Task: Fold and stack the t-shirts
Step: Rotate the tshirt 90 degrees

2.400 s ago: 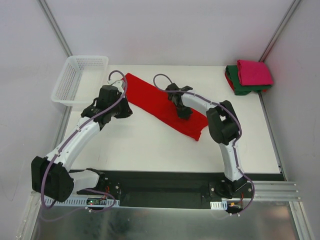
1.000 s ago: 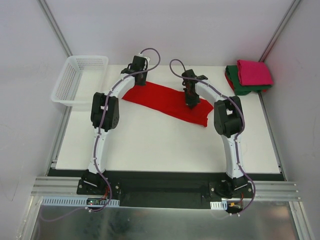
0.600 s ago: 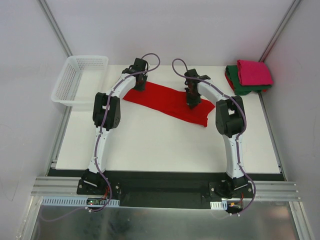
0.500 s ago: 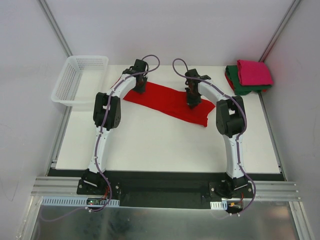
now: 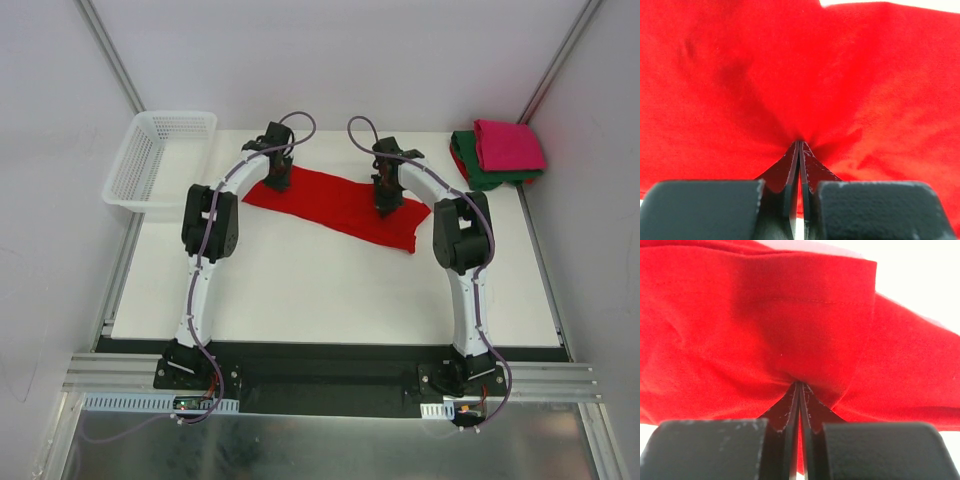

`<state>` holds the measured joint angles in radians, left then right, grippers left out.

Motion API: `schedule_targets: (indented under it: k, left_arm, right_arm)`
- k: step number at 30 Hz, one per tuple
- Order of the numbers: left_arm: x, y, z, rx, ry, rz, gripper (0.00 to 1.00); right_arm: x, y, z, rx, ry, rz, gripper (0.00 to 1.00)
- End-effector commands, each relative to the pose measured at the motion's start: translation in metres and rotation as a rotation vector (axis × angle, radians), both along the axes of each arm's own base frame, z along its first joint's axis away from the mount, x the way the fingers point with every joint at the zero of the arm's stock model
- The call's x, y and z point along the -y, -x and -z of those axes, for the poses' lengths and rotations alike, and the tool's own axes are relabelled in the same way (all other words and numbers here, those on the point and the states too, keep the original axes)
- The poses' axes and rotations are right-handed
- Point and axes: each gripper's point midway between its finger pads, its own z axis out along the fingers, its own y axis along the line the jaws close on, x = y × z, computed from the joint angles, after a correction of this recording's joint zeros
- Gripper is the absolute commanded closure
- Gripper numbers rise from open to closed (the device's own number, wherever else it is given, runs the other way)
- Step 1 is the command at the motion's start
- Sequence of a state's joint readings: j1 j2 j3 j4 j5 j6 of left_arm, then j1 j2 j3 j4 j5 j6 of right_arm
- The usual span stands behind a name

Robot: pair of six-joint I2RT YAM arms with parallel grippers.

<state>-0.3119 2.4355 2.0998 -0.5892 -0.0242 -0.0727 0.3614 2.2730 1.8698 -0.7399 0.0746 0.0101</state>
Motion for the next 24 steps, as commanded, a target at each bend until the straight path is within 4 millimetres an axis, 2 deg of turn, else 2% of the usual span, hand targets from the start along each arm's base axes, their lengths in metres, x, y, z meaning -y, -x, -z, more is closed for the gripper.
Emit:
schedule_targets:
  k: [1, 3, 5, 6, 15, 17, 24]
  left_arm:
    - [0.005, 0.083, 0.031, -0.291, 0.033, -0.015, 1.00]
    - [0.007, 0.100, 0.031, -0.323, 0.034, -0.019, 1.00]
    - [0.014, 0.121, 0.035, -0.366, 0.031, -0.010, 1.00]
    - [0.016, 0.125, 0.031, -0.364, 0.034, -0.008, 1.00]
    - [0.032, 0.193, 0.027, -0.465, 0.042, 0.026, 1.00]
    - [0.030, 0.209, 0.031, -0.495, 0.029, 0.023, 1.00]
    - [0.048, 0.261, 0.017, -0.521, 0.039, 0.054, 1.00]
  right_arm:
    - [-0.005, -0.008, 0.003, -0.008, -0.021, 0.001, 0.97]
    - [-0.005, -0.010, 0.011, -0.023, -0.019, 0.003, 0.97]
    - [-0.007, -0.016, 0.009, -0.011, -0.025, 0.005, 0.96]
    - [-0.007, -0.016, 0.014, -0.022, -0.020, 0.003, 0.97]
    - [-0.004, -0.034, 0.011, -0.005, -0.036, 0.014, 0.96]
    - [-0.003, -0.035, 0.012, -0.008, -0.036, 0.016, 0.96]
    - [-0.004, -0.041, 0.008, 0.001, -0.056, 0.018, 0.96]
